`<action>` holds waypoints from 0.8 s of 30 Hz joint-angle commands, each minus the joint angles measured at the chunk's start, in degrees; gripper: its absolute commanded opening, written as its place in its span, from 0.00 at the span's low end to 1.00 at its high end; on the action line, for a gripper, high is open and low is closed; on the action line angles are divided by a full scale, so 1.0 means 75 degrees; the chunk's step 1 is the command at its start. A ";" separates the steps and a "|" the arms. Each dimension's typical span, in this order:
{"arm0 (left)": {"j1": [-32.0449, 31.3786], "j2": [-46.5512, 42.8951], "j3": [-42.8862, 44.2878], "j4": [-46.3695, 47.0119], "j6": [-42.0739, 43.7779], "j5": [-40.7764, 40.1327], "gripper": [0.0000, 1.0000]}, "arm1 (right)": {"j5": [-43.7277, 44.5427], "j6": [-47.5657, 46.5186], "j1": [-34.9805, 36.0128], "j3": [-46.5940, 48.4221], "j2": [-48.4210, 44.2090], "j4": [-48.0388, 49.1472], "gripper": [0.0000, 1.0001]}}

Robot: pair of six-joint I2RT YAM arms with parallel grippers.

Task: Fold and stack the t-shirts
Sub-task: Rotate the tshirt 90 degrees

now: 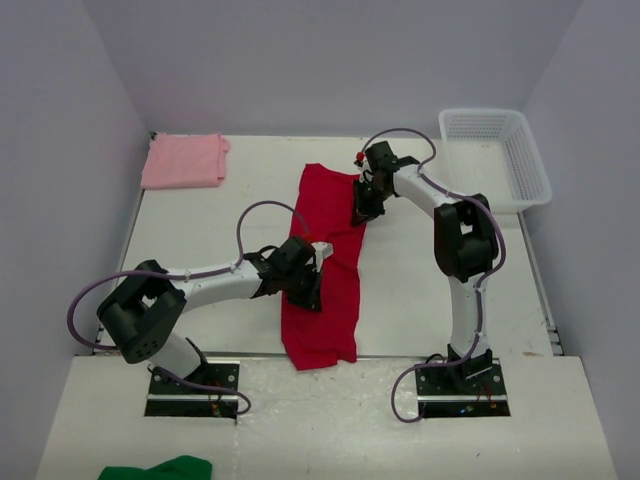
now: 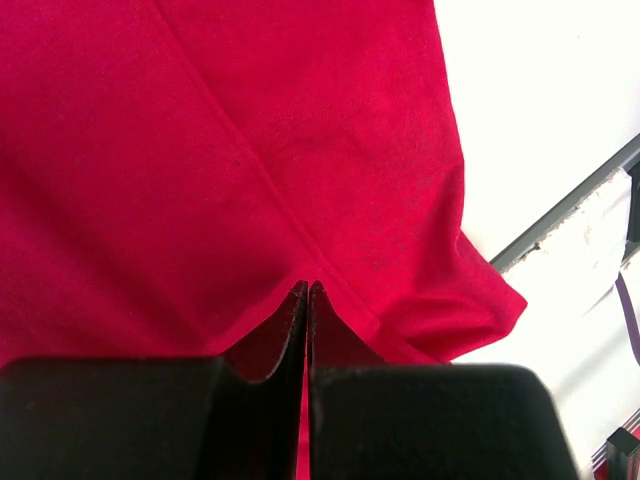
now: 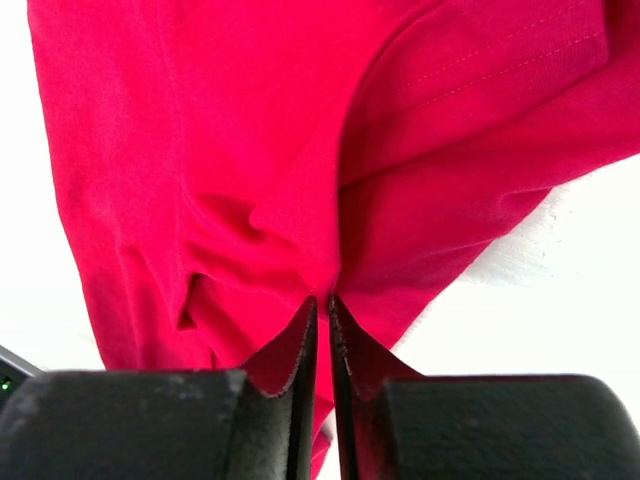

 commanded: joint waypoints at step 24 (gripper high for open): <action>-0.0023 -0.0092 -0.0225 0.0292 0.0125 0.0001 0.00 | 0.0332 0.0910 0.1150 -0.3219 -0.2851 0.1952 0.18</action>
